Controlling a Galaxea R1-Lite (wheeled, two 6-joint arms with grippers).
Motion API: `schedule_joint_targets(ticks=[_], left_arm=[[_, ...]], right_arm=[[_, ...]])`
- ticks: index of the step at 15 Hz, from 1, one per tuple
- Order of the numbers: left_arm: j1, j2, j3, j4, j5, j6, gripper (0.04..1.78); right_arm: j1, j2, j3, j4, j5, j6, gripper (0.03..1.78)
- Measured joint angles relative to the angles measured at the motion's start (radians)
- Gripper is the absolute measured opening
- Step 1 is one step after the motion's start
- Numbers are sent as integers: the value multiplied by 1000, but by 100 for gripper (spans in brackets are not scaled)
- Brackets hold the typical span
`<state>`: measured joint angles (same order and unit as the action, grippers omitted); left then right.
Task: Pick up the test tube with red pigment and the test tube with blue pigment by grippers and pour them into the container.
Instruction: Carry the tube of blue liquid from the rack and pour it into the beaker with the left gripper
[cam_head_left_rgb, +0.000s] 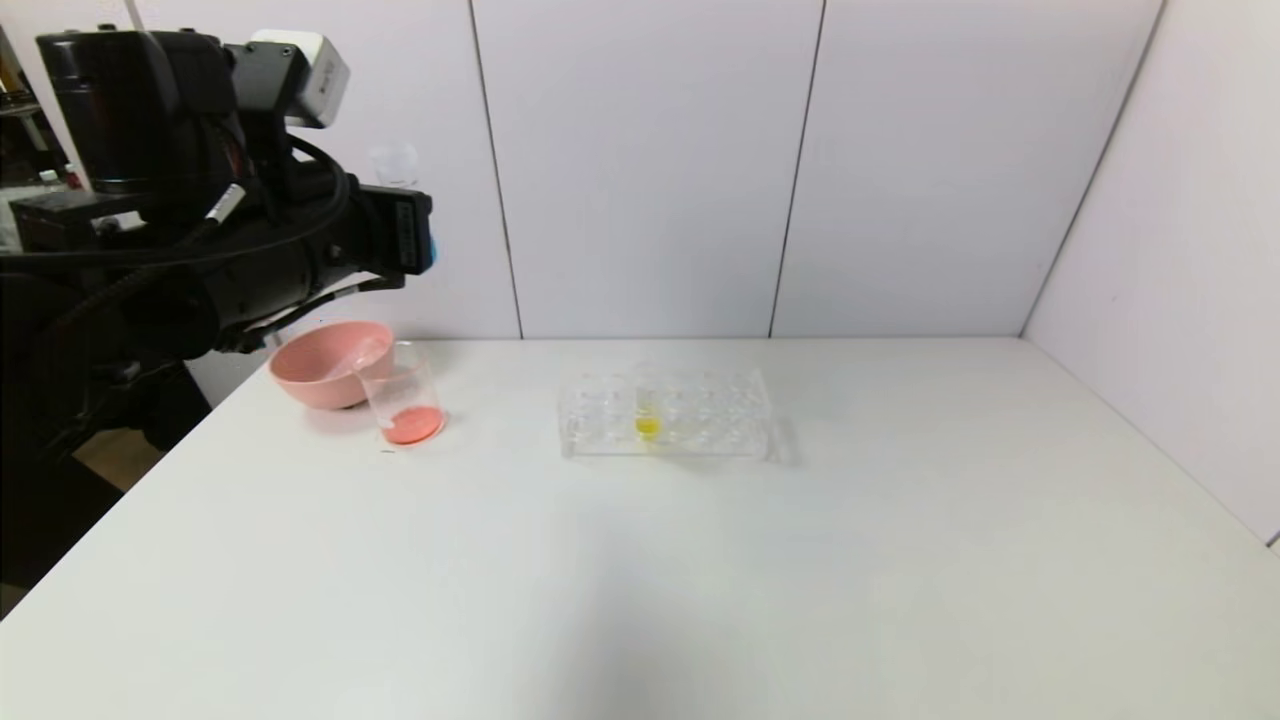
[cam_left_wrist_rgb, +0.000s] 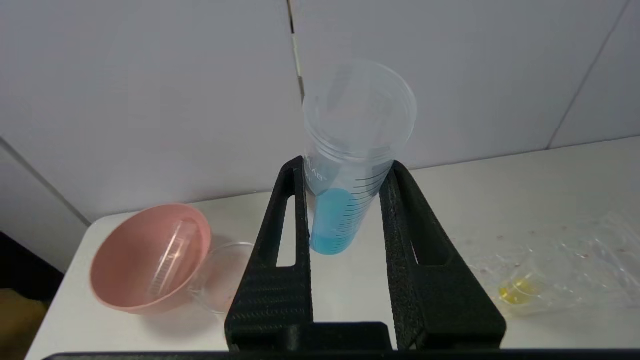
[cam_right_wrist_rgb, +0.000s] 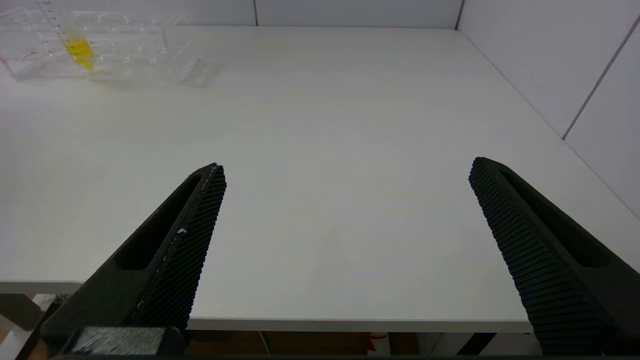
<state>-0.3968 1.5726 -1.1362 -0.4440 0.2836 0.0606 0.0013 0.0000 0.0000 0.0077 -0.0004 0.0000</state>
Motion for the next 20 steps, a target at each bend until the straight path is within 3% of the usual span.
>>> schedule_joint_targets(ticks=[10, 16, 20], left_arm=[[306, 6, 9, 1, -126, 26, 44], [419, 43, -19, 0, -163, 47, 44], [454, 57, -33, 0, -237, 50, 44]], right_arm=[[0, 0, 0, 0, 0, 0, 177], [0, 0, 0, 0, 0, 0, 177], [0, 0, 0, 0, 0, 0, 177]])
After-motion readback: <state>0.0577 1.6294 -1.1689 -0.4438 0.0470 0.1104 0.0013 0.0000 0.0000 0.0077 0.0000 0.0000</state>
